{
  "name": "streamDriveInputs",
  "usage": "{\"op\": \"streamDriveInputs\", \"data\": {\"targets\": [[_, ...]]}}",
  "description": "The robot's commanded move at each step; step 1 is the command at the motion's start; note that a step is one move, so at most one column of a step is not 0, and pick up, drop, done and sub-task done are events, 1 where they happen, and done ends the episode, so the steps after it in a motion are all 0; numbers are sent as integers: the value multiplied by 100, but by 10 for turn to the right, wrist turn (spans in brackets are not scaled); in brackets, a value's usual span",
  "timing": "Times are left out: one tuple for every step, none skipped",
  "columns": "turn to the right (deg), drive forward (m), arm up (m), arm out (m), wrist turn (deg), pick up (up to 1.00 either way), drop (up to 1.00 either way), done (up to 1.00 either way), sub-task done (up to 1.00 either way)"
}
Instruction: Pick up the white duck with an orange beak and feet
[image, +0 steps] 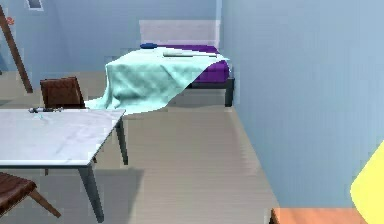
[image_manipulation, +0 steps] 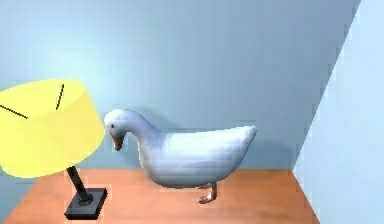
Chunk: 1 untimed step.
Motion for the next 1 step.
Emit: {"op": "streamDriveInputs", "data": {"targets": [[0, 0, 50, 0, 0, 0, 0, 0, 0]]}}
